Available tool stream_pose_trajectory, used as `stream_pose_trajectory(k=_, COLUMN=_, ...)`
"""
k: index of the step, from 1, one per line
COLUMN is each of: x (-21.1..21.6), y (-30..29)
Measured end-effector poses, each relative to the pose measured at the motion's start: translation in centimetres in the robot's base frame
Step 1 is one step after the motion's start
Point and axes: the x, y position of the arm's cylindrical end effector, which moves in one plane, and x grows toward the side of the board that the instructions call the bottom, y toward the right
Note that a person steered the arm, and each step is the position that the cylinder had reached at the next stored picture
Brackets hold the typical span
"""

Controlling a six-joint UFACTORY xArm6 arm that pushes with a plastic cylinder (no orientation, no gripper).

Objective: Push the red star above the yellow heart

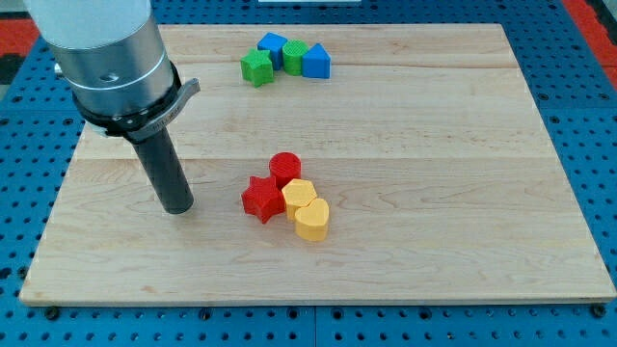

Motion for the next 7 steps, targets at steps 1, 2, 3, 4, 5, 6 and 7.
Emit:
stream_pose_trajectory(k=1, x=0.0, y=0.0)
stream_pose_trajectory(k=2, x=0.0, y=0.0)
stream_pose_trajectory(k=3, x=1.2, y=0.6)
stream_pose_trajectory(k=4, x=1.6, y=1.0)
stream_pose_trajectory(k=5, x=1.6, y=1.0)
stream_pose_trajectory(k=6, x=1.6, y=1.0)
stream_pose_trajectory(k=7, x=1.6, y=0.9)
